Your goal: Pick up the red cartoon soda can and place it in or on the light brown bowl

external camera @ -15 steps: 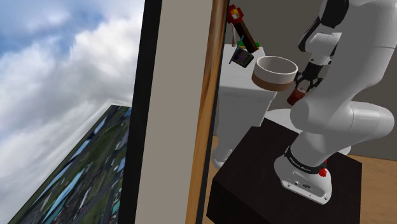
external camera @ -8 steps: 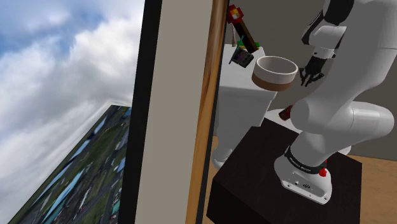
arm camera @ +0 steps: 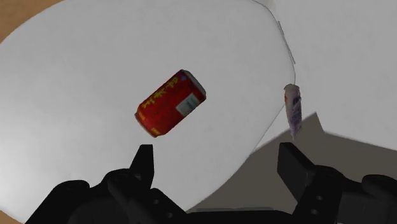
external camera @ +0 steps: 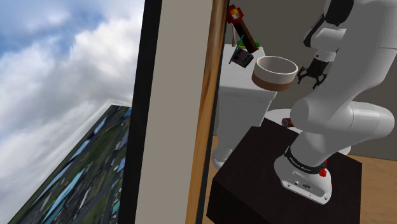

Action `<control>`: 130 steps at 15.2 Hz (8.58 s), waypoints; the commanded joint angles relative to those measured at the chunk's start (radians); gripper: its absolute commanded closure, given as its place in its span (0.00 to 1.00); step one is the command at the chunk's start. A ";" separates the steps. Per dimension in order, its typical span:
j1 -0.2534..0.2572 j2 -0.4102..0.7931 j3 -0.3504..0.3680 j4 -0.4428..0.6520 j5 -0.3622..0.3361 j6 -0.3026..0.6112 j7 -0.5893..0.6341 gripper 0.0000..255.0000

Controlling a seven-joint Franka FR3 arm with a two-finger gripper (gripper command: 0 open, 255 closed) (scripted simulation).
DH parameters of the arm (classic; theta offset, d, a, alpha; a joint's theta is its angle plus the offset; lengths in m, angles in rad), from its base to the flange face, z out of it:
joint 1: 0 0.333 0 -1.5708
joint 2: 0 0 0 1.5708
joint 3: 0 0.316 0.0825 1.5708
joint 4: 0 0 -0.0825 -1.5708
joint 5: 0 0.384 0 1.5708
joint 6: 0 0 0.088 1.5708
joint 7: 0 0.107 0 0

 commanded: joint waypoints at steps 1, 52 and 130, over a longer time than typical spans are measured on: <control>-0.020 0.032 0.001 -0.021 0.049 0.063 0.010 0.00; -0.314 0.456 0.216 0.005 0.645 0.567 -0.058 1.00; -0.098 -0.335 -0.087 -0.022 0.065 -0.091 0.485 1.00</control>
